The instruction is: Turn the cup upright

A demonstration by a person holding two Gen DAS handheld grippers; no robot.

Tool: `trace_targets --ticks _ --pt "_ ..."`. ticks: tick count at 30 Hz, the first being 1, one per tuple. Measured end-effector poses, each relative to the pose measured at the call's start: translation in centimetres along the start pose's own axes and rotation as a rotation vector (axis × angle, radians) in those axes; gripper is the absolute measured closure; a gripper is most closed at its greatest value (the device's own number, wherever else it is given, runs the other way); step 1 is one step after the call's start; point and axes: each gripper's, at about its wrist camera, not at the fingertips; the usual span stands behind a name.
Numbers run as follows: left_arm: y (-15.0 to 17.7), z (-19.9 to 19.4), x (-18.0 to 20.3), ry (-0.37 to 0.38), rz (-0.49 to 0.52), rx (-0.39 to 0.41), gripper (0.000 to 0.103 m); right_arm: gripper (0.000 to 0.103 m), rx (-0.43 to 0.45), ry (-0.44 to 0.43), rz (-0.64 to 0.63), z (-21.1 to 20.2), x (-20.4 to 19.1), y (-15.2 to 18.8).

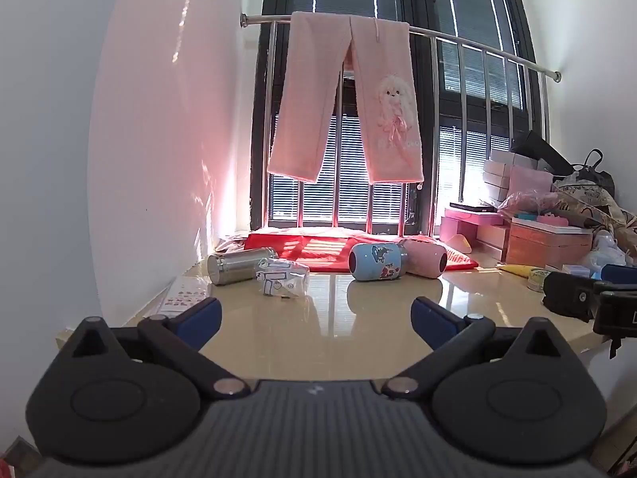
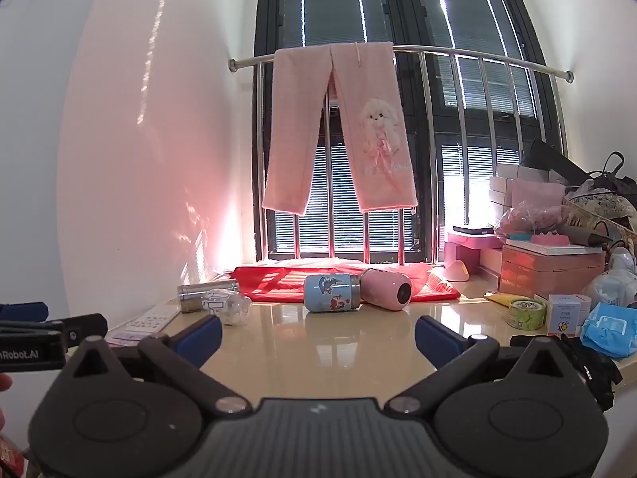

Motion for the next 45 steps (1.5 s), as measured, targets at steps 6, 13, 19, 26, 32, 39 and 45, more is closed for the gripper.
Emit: trace_targets --ticks 6,13,19,26,32,39,45 --pt "0.13 0.11 -0.33 -0.001 0.000 0.000 0.000 0.000 0.000 0.000 0.000 -0.05 -0.01 0.03" --pt "0.11 0.09 -0.37 0.000 0.000 0.000 0.000 0.000 -0.001 0.002 0.001 -0.09 -0.03 0.03" --pt "0.08 0.08 -0.35 0.000 0.000 0.000 0.000 0.000 0.001 -0.001 0.000 -0.09 0.12 0.22" --pt "0.11 0.23 -0.32 0.003 0.001 -0.002 0.000 0.000 0.000 -0.001 0.001 -0.15 0.12 0.20" --pt "0.06 0.29 -0.29 0.003 0.002 0.002 0.000 0.000 0.000 0.000 0.000 -0.11 0.13 0.21" --pt "0.03 0.23 -0.30 0.003 0.002 0.002 0.000 0.000 0.001 -0.002 -0.001 -0.14 0.12 0.20" --pt "0.03 0.23 -0.29 0.003 0.002 0.002 0.000 0.000 0.001 -0.001 -0.001 -0.15 0.13 0.21"
Point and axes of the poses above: each gripper's, at about its wrist camera, not at the fingertips, and z roughly the way its jaws point, x to its right, y to its underside, and after that the axes turned 1 degree about z, right-handed
